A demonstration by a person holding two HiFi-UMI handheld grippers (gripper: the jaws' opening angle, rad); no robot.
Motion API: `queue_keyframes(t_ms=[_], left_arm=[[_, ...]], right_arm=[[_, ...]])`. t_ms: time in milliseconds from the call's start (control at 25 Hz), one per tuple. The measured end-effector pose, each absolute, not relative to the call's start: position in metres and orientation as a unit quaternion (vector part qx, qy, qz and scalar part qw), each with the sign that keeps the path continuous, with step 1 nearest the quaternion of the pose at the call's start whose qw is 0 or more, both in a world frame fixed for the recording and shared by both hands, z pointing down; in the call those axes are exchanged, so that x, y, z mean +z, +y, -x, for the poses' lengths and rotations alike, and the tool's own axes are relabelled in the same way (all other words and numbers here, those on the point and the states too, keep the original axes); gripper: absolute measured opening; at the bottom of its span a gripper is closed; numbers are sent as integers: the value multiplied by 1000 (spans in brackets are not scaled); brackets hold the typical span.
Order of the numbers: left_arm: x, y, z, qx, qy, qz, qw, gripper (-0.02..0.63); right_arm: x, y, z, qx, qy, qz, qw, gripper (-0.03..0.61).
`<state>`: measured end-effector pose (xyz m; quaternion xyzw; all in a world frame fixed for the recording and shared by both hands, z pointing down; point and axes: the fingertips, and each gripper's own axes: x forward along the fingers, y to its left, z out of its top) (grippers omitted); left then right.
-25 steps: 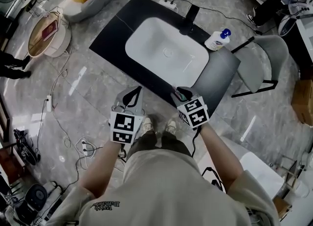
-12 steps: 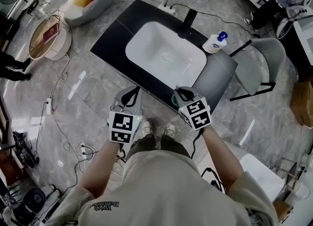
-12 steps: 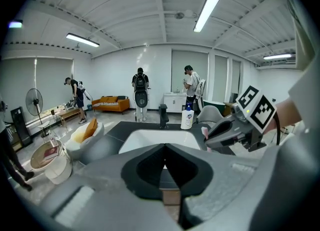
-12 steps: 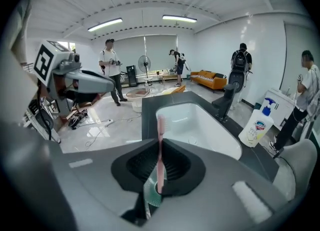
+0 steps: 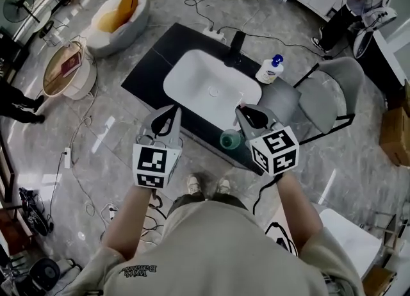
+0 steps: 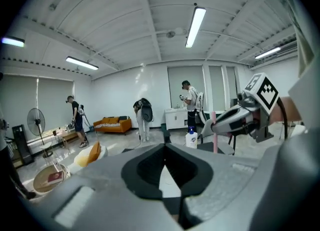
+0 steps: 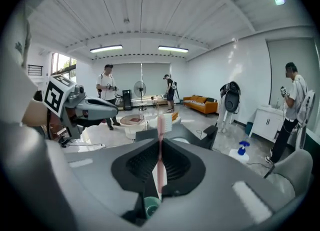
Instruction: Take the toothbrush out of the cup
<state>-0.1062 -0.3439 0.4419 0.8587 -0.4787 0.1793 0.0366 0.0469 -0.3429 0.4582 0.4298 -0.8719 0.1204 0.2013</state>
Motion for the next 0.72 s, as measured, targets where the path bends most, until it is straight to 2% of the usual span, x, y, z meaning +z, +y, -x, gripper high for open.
queue_keyframes(t_ms=[360, 720], left_arm=[[325, -349, 101, 111, -496, -858, -79, 2], [282, -333, 95, 77, -517, -846, -103, 2]], right_arm=[[329, -333, -63, 18, -884, -456, 99, 21], [252, -296, -91, -45, -882, -467, 33, 20]])
